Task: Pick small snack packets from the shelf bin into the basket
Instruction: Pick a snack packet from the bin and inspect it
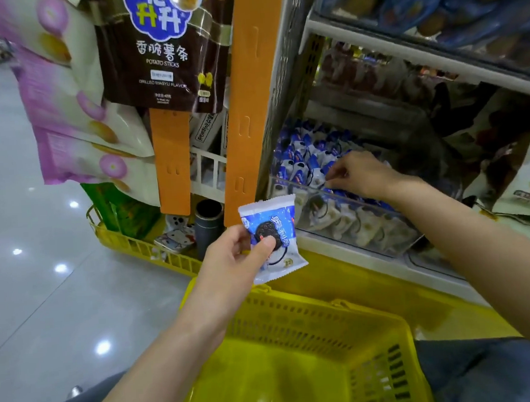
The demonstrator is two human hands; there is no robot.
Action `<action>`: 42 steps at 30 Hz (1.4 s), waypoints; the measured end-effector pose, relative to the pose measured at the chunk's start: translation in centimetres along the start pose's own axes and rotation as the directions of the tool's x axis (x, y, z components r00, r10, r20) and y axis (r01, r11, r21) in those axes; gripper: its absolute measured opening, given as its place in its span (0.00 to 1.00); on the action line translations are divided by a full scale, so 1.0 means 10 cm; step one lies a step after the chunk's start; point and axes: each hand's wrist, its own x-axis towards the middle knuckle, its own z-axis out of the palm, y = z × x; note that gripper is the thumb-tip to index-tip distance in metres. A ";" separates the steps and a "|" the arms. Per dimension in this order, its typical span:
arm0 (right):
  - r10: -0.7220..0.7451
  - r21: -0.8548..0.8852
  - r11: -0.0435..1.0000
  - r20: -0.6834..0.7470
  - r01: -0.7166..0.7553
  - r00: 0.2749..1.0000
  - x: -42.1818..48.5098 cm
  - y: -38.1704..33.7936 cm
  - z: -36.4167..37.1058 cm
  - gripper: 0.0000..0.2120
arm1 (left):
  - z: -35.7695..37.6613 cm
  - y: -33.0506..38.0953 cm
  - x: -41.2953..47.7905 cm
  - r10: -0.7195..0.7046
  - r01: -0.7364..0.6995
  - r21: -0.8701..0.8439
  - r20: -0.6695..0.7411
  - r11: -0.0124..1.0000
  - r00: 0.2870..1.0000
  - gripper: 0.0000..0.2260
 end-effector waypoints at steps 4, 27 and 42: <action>0.083 -0.048 0.996 0.064 -0.080 0.994 0.09 -0.04 -0.02 0.08 | -0.02 0.04 0.01 0.012 -0.012 -0.006 0.005 1.000 1.000 0.04; 0.089 0.520 0.828 -0.495 0.213 0.864 -0.69 -0.30 -0.34 0.07 | 0.23 0.16 0.07 0.095 -0.094 -0.084 0.008 0.992 0.995 0.08; -0.049 0.827 0.552 -0.097 0.108 0.994 -1.25 -0.47 -0.19 0.10 | 0.30 0.19 -0.11 0.066 -0.022 -0.185 0.233 0.982 0.970 0.22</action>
